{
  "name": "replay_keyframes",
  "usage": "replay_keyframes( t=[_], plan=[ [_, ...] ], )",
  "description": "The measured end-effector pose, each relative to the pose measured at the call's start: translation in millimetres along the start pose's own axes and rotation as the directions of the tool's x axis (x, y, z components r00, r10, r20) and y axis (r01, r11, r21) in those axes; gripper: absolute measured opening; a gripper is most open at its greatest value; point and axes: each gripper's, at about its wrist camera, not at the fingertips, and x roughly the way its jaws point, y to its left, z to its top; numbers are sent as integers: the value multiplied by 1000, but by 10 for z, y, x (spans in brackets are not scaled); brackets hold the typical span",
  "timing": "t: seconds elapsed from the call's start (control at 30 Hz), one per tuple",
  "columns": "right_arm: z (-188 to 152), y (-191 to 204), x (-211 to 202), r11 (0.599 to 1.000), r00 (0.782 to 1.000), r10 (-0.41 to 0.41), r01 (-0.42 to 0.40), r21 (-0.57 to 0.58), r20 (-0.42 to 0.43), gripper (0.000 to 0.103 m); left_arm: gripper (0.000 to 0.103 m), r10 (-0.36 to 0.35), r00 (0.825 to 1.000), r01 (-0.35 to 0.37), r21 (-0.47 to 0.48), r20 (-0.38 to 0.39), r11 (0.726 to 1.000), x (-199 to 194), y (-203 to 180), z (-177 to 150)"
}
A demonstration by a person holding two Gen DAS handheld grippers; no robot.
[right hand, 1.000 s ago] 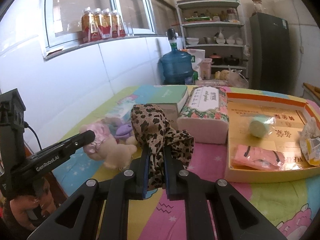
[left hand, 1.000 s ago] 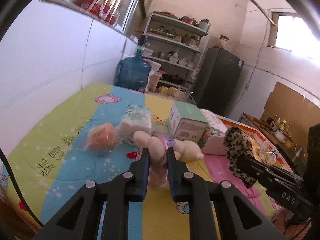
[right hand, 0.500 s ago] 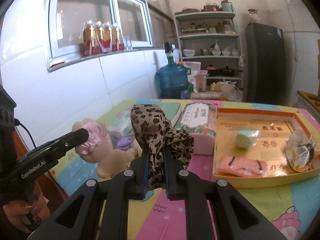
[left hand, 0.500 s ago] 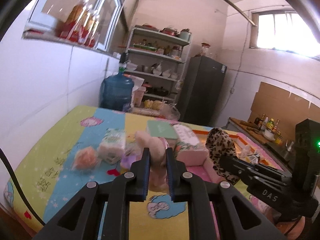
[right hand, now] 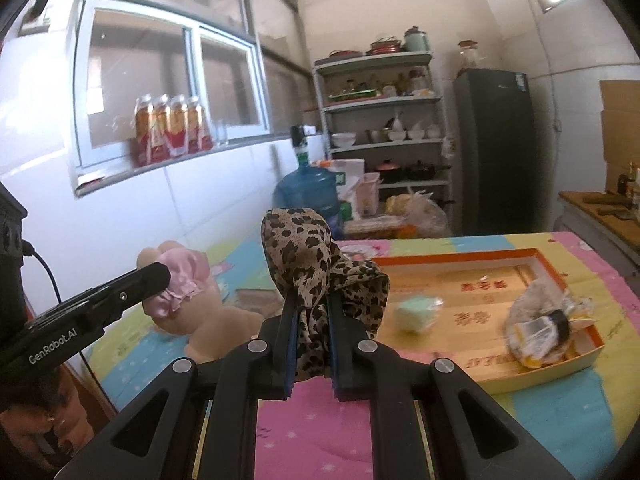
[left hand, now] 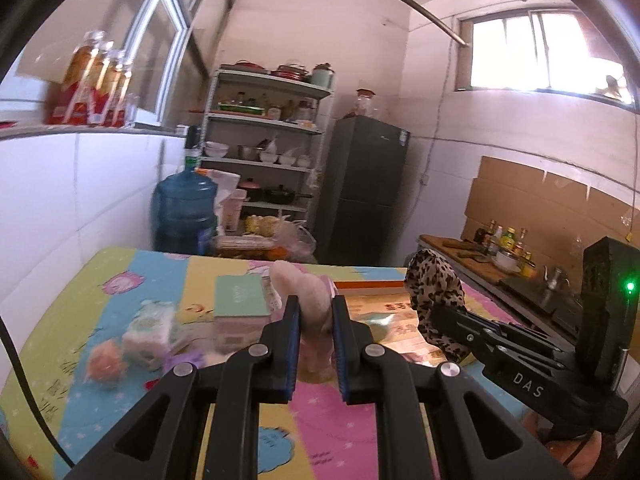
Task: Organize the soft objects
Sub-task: 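Carry the plush toy with the left gripper while the right gripper carries the cloth to the box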
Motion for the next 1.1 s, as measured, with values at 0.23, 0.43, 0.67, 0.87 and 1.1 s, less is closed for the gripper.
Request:
replay_keyframes(
  t=[0.23,0.43,0.67,0.87,1.1],
  plan=[
    [88,-367,-93,998,998,-55,53,41,31,13,15,-56,998,57,41,-16,998,309,-373,103],
    [149,-653,-154,993,994,-99,96,63,51,13,15,-64,997,66,36,-47,997,643,-610,139],
    [215,-1012,-168,989,989,-133,128,79,58,13,15,-63,995,67,58,-75,996,1007,-883,154],
    [296,-1280,-96,986,987,-150,145,86,59,13,15,-65,994,70,65,-87,995,1276,-1050,215],
    [387,-1598,-14,980,983,-171,164,110,62,13,15,-91,991,96,45,-95,994,1568,-1143,294]
  ],
)
